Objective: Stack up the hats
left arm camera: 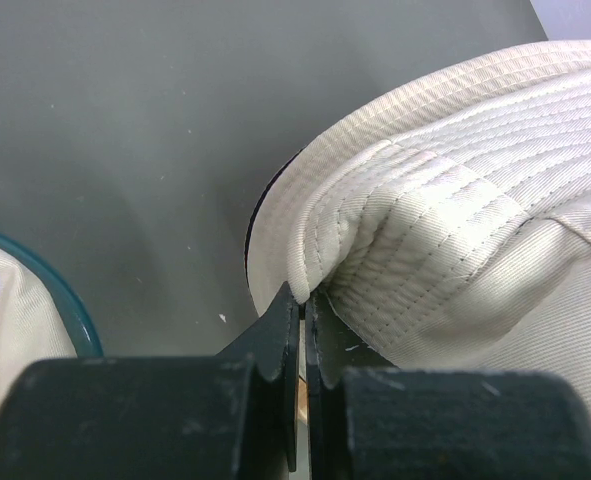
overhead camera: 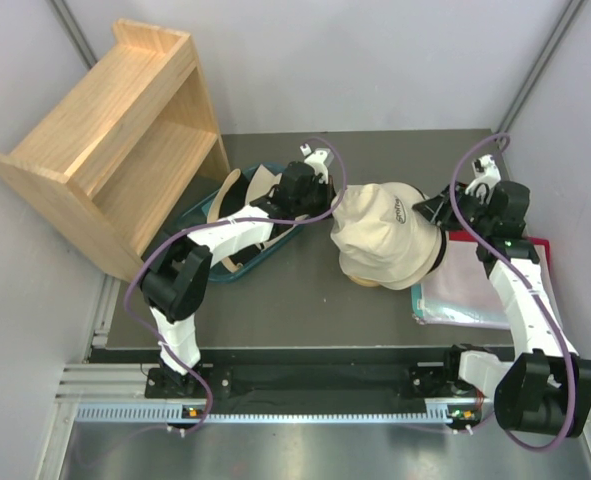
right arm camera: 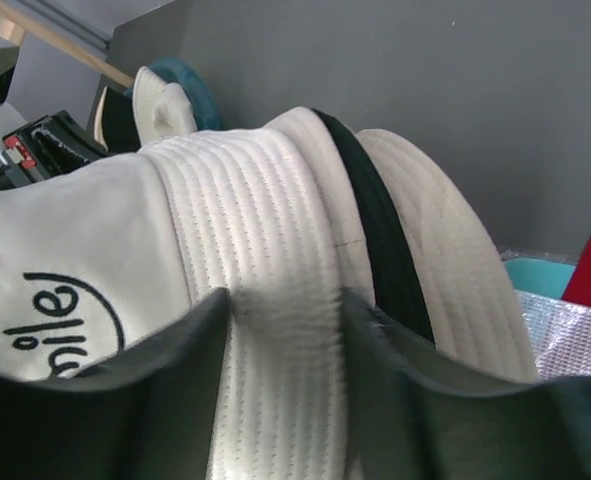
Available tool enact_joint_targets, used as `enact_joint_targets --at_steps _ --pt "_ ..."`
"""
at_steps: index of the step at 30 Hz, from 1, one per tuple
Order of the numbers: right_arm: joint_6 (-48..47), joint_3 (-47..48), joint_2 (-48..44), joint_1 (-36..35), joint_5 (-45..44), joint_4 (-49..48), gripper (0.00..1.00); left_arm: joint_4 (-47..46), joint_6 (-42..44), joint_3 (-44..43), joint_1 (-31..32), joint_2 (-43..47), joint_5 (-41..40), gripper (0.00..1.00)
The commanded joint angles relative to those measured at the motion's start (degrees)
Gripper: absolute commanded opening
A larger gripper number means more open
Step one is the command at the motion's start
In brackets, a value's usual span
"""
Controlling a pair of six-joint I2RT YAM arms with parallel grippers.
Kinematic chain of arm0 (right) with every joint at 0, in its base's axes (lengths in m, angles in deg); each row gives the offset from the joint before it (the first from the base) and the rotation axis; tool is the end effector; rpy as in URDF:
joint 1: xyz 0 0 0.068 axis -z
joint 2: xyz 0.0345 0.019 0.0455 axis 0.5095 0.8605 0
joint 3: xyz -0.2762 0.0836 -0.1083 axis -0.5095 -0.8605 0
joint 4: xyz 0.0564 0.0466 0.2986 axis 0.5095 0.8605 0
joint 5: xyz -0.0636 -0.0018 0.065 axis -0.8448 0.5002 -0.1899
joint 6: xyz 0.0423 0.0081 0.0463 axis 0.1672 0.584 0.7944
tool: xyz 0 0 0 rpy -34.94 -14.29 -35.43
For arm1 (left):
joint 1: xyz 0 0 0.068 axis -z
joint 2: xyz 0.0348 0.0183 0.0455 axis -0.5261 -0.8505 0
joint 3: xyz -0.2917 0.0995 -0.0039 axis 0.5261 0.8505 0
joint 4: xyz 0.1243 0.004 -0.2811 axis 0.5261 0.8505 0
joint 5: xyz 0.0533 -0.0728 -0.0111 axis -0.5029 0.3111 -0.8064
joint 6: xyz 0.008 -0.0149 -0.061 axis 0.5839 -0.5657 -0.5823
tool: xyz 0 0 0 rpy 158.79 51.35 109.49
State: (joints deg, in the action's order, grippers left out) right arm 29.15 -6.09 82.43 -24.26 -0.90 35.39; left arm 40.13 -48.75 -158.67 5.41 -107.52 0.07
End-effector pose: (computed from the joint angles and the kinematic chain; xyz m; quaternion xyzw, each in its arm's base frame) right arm 0.2810 -0.0033 0.3156 0.0433 0.8110 0.3265 0.4835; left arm 0.3940 -0.3093 0.2535 0.1333 0.8319 -0.3402 0.4176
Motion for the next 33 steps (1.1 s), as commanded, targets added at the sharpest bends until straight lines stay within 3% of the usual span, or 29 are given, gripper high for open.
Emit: enact_joint_targets --at_steps 1,2,5,12,24,28,32,33 --pt "-1.07 -1.13 -0.13 -0.48 -0.02 -1.81 0.35 -2.81 0.73 -1.69 -0.85 0.52 -1.03 0.00" --pt "-1.07 -1.13 -0.04 -0.48 -0.46 -1.73 0.19 -2.81 0.65 -1.69 -0.85 0.61 -1.12 0.00" --pt "-1.86 -0.78 0.75 -0.48 -2.39 -0.50 0.00 -3.24 0.56 -0.99 -0.85 0.78 -1.03 0.00" --pt "-3.88 -1.39 -0.39 -0.39 -17.31 1.26 0.00 -4.83 -0.41 1.82 -0.85 1.05 -0.95 0.00" --pt "-6.00 -6.05 -0.04 -3.56 -32.00 4.95 0.00 -7.46 -1.29 8.59 -0.76 2.19 -2.53 0.00" --pt "-5.56 -6.93 -1.97 -5.49 -34.74 6.00 0.00 -7.20 -0.67 9.73 -0.76 2.89 -3.14 0.00" --pt "-4.24 -6.32 -3.73 -5.76 -32.02 6.71 0.01 -6.94 0.64 9.21 -0.76 6.48 -2.97 0.01" --pt "-3.98 -5.96 -4.16 -5.76 -30.71 6.80 0.04 -6.41 0.82 8.86 -0.76 7.28 -2.97 0.10"
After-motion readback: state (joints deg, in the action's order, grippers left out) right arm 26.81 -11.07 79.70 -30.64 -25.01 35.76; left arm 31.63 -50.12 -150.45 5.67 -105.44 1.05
